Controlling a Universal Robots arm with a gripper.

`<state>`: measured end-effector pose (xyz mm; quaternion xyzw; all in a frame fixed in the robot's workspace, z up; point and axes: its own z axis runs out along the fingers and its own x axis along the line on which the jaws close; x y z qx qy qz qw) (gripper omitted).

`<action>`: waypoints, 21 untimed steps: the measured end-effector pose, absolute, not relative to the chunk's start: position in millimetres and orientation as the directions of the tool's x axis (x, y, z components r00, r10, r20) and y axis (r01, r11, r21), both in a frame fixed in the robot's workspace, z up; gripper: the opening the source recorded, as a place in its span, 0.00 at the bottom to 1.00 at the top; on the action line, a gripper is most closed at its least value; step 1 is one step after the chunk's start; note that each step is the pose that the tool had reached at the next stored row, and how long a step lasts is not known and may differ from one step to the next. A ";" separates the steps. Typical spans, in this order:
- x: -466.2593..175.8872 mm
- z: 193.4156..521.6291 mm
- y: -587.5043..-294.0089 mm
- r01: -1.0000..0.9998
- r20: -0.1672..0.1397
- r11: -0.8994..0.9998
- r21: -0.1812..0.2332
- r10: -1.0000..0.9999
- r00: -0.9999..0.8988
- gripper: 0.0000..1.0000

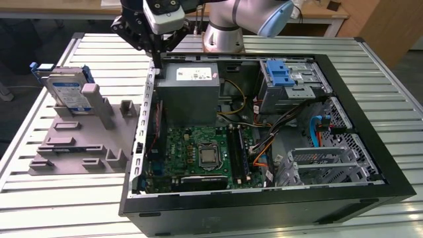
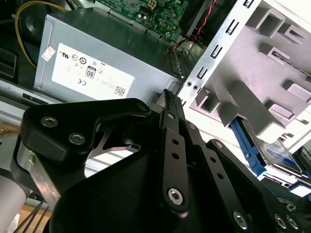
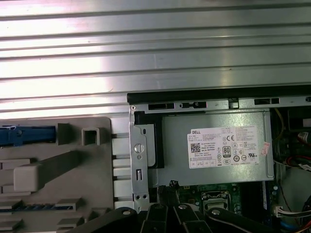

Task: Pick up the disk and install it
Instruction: 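Reach for the disk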

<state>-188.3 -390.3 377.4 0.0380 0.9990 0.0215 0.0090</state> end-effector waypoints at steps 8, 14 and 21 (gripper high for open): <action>-190.0 376.5 -390.3 0.075 -0.015 0.996 0.044 0.076 -0.997 0.11; -191.5 376.1 -390.2 0.076 -0.015 0.996 0.044 0.076 -0.997 0.11; -197.1 375.5 -389.4 0.075 -0.015 0.996 0.044 0.076 -0.997 0.11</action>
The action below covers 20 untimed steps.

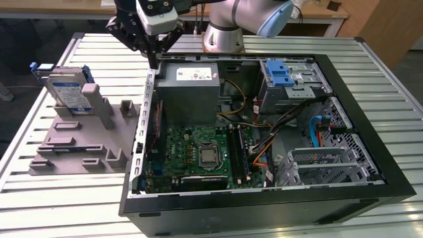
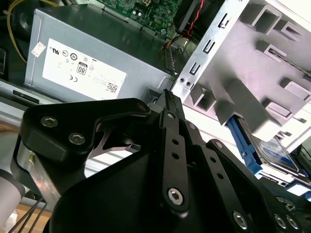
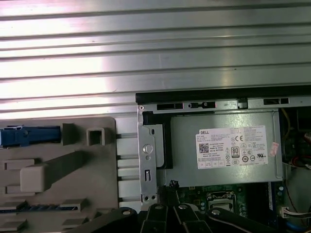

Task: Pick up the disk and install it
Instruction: 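Reach for the disk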

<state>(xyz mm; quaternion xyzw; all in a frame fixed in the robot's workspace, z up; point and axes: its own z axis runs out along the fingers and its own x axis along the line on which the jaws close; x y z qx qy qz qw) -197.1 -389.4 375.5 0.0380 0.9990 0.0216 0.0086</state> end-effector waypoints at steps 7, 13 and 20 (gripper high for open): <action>-200.9 375.0 -389.1 0.076 -0.015 0.996 0.044 0.076 -0.997 0.11; -204.9 371.5 -389.1 0.076 -0.013 0.996 0.043 0.076 -0.997 0.11; -208.9 368.8 -389.1 0.076 -0.012 0.996 0.043 0.076 -0.997 0.11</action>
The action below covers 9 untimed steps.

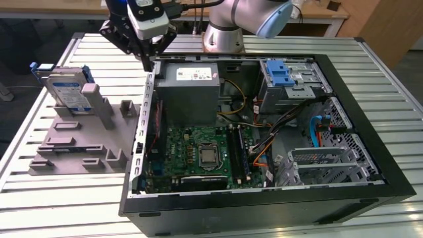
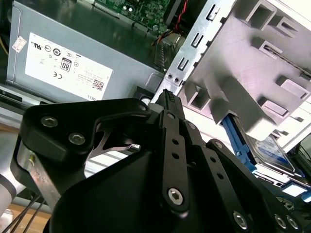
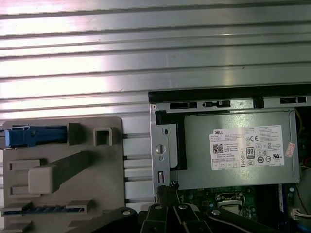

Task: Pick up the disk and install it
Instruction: 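Reach for the disk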

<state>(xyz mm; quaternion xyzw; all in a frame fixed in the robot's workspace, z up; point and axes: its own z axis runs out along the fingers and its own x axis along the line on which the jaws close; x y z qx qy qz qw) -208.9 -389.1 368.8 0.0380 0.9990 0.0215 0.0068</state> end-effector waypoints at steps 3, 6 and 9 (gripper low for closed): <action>-213.1 366.2 -389.1 0.076 -0.011 0.996 0.043 0.076 -0.997 0.11; -213.5 365.9 -389.1 0.076 -0.010 0.996 0.043 0.076 -0.997 0.11; -214.0 365.6 -389.1 0.076 -0.010 0.996 0.043 0.076 -0.997 0.11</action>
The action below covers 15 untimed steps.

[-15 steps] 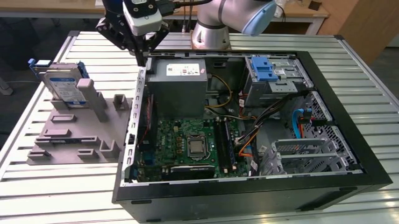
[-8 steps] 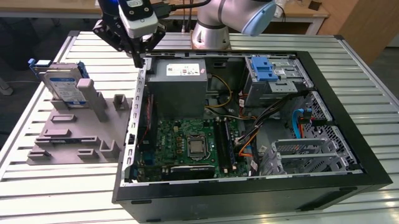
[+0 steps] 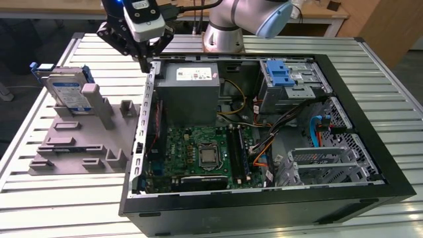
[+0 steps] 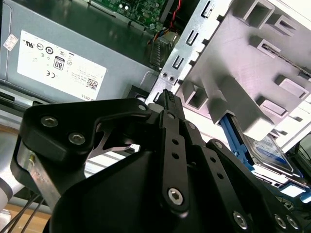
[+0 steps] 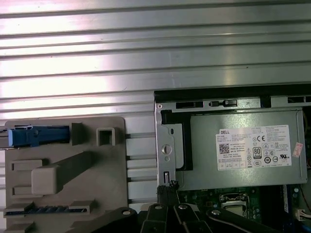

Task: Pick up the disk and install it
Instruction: 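Reach for the disk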

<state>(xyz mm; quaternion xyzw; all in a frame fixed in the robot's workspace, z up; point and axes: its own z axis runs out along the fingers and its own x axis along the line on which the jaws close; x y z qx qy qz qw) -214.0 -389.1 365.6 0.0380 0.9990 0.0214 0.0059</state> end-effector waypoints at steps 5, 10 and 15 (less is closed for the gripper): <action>-215.5 364.7 -389.1 0.076 -0.010 0.996 0.043 0.076 -0.997 0.11; -216.5 364.0 -389.1 0.076 -0.009 0.996 0.043 0.076 -0.997 0.11; -217.8 363.1 -389.1 0.076 -0.008 0.996 0.043 0.076 -0.997 0.11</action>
